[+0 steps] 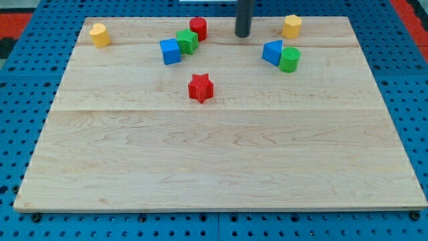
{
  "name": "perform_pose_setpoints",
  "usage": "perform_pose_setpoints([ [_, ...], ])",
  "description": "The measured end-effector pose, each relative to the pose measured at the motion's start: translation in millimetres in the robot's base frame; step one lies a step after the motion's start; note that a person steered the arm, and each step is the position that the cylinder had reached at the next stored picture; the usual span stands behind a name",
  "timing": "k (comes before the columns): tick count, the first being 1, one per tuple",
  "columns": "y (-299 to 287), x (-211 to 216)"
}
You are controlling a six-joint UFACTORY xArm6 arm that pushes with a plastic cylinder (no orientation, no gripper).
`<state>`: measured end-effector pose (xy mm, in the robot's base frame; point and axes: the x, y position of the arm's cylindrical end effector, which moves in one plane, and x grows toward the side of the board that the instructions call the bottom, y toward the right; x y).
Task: Move the arm diagonally to the top left of the blue triangle
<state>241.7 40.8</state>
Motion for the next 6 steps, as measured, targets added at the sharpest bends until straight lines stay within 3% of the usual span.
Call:
perform_pose_setpoints([
  [6,2.5,2.7],
])
